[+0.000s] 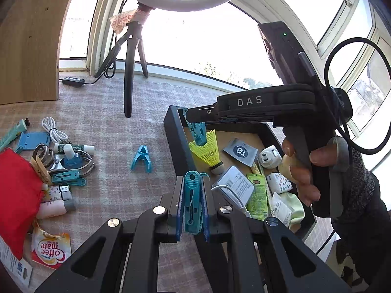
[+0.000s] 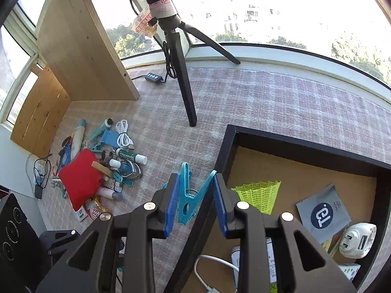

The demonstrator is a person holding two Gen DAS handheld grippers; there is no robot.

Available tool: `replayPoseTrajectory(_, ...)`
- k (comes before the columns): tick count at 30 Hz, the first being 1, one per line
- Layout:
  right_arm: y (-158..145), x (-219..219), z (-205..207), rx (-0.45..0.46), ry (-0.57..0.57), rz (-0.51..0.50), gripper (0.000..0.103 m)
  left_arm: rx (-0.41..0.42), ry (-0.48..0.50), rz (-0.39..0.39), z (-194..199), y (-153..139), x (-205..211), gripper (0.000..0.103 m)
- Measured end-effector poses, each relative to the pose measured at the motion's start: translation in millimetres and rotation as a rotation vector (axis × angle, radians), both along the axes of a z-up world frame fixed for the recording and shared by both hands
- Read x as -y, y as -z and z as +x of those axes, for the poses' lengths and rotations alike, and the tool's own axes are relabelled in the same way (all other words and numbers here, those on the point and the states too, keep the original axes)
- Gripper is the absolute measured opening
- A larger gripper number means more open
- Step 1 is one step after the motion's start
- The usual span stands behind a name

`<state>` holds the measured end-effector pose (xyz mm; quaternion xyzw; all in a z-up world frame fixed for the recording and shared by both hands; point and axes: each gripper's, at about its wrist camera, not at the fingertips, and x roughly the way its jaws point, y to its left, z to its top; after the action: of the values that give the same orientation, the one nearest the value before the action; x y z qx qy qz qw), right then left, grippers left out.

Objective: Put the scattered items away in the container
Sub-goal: 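Carry both blue clothespins into the black tray and open both tools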

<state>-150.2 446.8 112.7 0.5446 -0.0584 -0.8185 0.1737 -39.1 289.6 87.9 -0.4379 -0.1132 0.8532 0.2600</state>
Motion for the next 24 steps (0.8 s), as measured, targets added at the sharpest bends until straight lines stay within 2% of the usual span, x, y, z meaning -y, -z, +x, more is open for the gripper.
replayPoseTrajectory(6, -8.2, -62.1, 49.6, -0.020, 0.118, 0.006, 0.028, 0.018, 0.111, 0.001, 23.2, -7.6, -44.0, 0.011)
replayPoseTrajectory(11, -15.0, -113.9, 91.0, -0.036, 0.217, 0.012, 0.028, 0.031, 0.177, -0.007, 45.6, -11.2, -65.1, 0.011)
replayPoseTrajectory(19, -10.4, -147.5, 149.5, -0.022, 0.320, 0.033, 0.028, 0.053, 0.221, -0.033, 75.4, -13.2, -81.2, 0.011)
replayPoseTrajectory(20, -10.9, -149.8, 153.7, -0.021, 0.334, 0.039, 0.029, 0.060, 0.221, -0.043, 76.1, -13.3, -83.4, 0.013)
replayPoseTrajectory(22, -14.6, -151.4, 161.7, -0.032, 0.360, 0.062, 0.040, 0.070, 0.212, -0.065, 78.2, -14.0, -84.8, 0.036)
replayPoseTrajectory(24, -21.4, -150.2, 170.1, -0.057, 0.380, 0.079, 0.050, 0.052, 0.205, -0.069, 83.2, -17.9, -81.5, 0.040)
